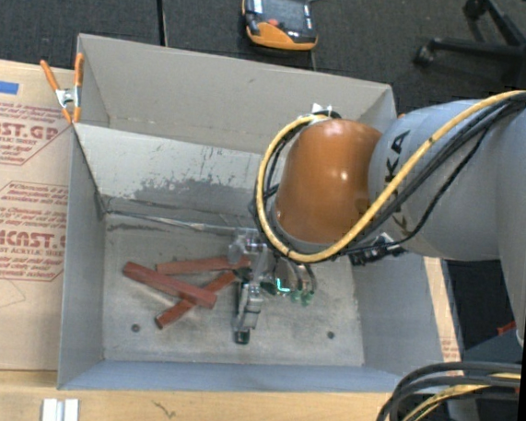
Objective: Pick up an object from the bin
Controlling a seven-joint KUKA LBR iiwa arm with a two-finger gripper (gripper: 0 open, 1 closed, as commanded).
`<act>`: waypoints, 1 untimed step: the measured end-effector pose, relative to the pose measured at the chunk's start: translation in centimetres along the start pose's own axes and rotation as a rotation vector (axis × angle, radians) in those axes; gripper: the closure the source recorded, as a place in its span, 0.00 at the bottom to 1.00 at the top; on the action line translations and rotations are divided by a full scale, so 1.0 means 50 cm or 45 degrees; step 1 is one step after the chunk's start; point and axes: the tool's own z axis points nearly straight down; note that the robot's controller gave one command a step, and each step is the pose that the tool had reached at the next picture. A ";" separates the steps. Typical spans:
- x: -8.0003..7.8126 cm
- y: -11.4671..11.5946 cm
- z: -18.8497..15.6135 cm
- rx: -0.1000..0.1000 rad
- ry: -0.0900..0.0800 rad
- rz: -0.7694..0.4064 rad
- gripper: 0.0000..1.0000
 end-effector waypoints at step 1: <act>-0.004 -0.001 -0.007 -0.001 -0.009 0.002 0.00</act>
Offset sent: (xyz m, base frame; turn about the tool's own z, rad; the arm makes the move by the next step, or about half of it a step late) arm 0.0244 0.0478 -0.0982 -0.2630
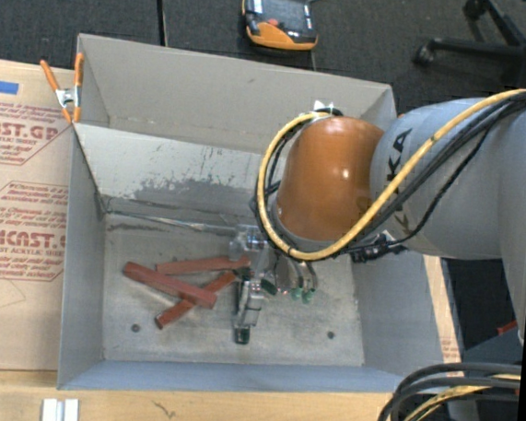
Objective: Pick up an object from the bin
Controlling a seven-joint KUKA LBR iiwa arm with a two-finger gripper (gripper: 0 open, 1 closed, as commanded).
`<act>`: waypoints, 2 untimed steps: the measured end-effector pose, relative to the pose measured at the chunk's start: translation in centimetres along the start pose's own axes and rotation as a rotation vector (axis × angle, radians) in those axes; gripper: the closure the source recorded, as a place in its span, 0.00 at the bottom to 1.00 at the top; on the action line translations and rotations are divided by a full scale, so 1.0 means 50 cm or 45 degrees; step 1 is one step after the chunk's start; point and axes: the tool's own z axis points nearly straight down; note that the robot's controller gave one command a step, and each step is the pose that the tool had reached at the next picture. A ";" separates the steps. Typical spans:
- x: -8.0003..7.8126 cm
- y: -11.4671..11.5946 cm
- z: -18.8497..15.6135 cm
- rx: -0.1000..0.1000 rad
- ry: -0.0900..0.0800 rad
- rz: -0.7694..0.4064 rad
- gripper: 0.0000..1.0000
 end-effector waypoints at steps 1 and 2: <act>-0.028 0.056 0.116 0.000 -0.004 -0.196 0.00; -0.059 0.082 0.134 0.000 -0.003 -0.299 0.00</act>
Offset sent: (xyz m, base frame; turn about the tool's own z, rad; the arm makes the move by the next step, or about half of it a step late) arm 0.0289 0.0407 -0.0671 -0.2350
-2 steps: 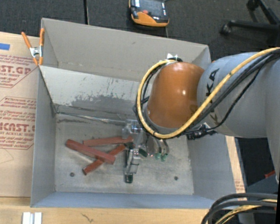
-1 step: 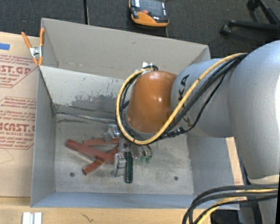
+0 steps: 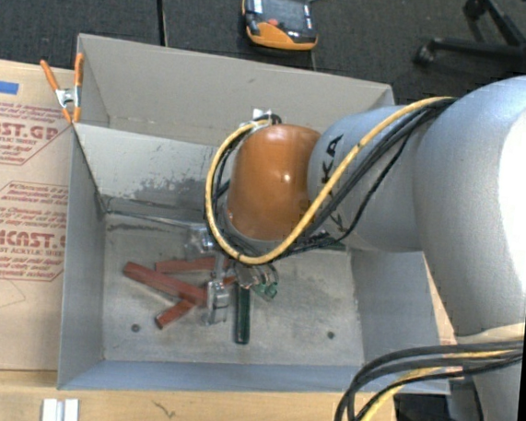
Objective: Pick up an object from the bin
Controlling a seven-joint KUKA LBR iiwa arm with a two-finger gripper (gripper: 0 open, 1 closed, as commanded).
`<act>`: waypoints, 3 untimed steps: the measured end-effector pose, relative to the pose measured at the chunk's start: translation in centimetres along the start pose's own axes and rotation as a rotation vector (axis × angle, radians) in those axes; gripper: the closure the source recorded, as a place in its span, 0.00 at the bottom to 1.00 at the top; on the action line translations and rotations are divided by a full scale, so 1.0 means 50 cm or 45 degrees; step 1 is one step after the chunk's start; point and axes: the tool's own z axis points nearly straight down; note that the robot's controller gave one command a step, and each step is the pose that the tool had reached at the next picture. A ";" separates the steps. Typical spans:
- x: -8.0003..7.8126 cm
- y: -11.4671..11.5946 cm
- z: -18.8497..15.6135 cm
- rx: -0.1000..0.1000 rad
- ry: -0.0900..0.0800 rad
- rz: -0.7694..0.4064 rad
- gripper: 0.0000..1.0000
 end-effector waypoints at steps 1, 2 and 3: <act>-0.020 0.003 -0.021 0.000 0.001 -0.041 0.00; -0.031 0.027 0.049 -0.001 0.001 0.244 0.00; -0.042 0.050 0.065 -0.002 0.003 0.339 1.00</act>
Offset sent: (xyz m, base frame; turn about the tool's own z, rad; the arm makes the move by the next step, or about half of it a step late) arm 0.0126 0.0201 -0.0348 0.2138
